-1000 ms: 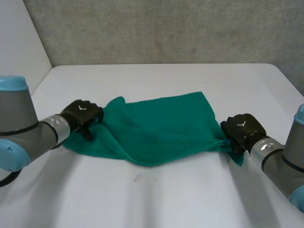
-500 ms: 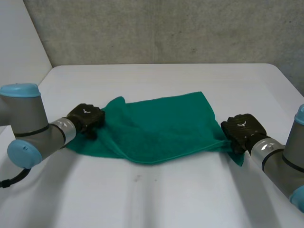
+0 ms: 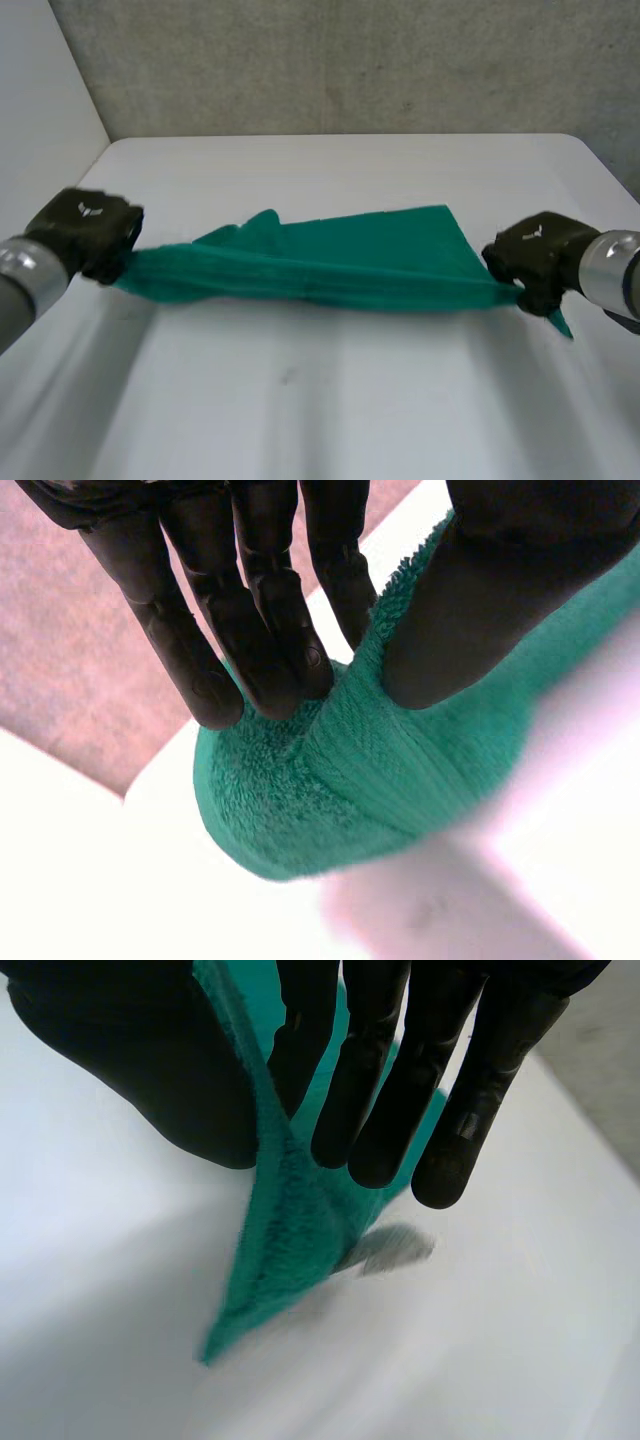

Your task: Fold the towel.

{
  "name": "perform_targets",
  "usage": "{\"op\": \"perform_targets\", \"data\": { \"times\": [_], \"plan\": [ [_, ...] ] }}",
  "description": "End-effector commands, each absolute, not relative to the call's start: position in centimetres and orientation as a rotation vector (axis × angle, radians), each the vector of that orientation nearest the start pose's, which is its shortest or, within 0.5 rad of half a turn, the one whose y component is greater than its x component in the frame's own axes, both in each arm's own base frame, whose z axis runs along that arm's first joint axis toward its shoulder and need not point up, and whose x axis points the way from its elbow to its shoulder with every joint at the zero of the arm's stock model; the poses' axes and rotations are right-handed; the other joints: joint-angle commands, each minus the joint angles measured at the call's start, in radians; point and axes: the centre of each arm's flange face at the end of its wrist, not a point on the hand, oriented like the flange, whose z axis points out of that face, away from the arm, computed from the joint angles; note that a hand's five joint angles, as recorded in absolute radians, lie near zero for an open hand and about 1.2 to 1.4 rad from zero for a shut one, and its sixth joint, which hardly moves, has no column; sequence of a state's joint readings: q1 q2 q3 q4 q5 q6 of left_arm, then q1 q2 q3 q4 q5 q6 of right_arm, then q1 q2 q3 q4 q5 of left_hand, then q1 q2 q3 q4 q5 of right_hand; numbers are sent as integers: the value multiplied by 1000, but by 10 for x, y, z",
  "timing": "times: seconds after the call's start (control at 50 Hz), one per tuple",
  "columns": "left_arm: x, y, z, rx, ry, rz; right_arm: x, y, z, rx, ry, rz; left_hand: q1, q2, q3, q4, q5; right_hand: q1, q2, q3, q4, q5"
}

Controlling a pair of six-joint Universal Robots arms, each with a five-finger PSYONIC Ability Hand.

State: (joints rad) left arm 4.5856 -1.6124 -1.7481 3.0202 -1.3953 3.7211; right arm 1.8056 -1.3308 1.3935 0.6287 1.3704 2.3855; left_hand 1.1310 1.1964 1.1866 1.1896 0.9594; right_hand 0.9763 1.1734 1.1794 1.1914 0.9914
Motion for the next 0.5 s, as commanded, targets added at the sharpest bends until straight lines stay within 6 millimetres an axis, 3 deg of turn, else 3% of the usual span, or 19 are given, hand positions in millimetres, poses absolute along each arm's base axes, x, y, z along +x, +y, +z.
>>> {"op": "perform_targets", "data": {
  "times": [0.02,0.1,0.14,0.2,0.26,0.34,0.36,0.42,0.44,0.46,0.5],
  "plan": [
    [-175,-219,209,1026,2390,-1595,212,-232,244,-1636,2448,-1241,265,200,210,207,262,420,223,217,205,230],
    [-175,-228,187,1036,2452,-1511,215,-235,225,-1645,2465,-1140,265,200,210,207,262,420,223,217,205,230],
    [-175,-243,175,1031,2462,-1490,217,-242,210,-1647,2480,-1080,265,200,210,207,262,420,223,217,205,230],
    [-178,-268,175,1021,2416,-1545,220,-254,200,-1653,2487,-1076,265,200,210,207,262,420,223,217,205,230],
    [-181,-290,185,1004,2345,-1630,227,-269,204,-1658,2478,-1169,265,200,210,207,262,420,223,217,205,230],
    [-190,-332,224,945,2133,-1842,241,-302,240,-1614,2407,-1513,265,200,210,207,262,420,223,217,205,230],
    [-194,-350,249,903,2019,-1950,246,-318,265,-1535,2358,-1716,265,200,210,207,262,420,223,217,205,230],
    [-203,-371,292,829,1816,-2121,251,-341,315,-1340,2225,-2071,265,200,210,207,262,420,223,217,205,230],
    [-207,-381,324,757,1665,-2240,253,-346,333,-1264,2156,-2189,265,200,210,207,262,420,223,217,205,230],
    [-209,-384,341,719,1580,-2306,254,-351,350,-1189,2082,-2297,265,200,210,207,262,420,223,217,205,230],
    [-213,-388,371,631,1417,-2423,258,-362,402,-942,1765,-2623,265,200,210,207,262,420,223,217,205,230]
  ]
}}
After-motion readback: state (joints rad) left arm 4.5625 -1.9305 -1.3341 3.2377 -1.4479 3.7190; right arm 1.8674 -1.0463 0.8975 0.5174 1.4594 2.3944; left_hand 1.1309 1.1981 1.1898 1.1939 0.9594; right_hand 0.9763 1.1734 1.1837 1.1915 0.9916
